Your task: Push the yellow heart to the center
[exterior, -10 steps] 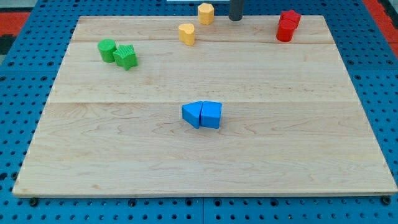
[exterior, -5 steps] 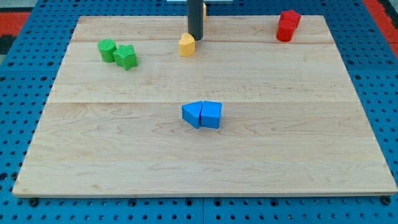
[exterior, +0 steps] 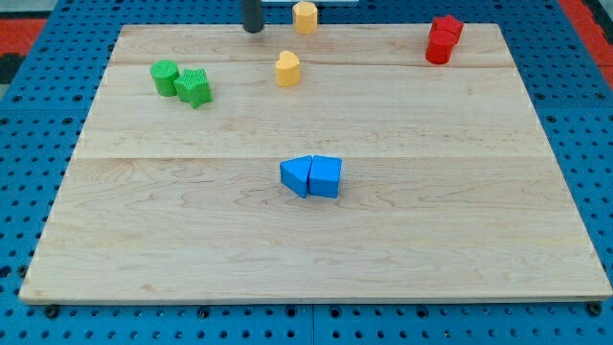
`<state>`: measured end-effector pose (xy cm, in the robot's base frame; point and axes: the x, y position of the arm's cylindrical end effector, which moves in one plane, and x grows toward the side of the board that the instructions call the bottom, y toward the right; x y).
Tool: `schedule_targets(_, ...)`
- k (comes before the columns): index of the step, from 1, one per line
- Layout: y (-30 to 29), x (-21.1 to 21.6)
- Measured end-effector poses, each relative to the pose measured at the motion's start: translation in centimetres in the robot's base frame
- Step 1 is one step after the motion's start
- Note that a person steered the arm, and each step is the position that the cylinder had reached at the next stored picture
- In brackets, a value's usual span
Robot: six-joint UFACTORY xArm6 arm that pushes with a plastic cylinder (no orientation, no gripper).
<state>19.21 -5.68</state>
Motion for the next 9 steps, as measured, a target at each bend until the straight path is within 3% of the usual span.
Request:
schedule_targets(1, 4.0, 2.0)
schedule_targets(4, 5.7, 20.0)
schedule_targets(5, 6.5, 18.7)
schedule_targets(6, 7.3, 13.1)
schedule_targets(7, 2.9, 10.7)
schedule_targets(9, -3.8, 20.9)
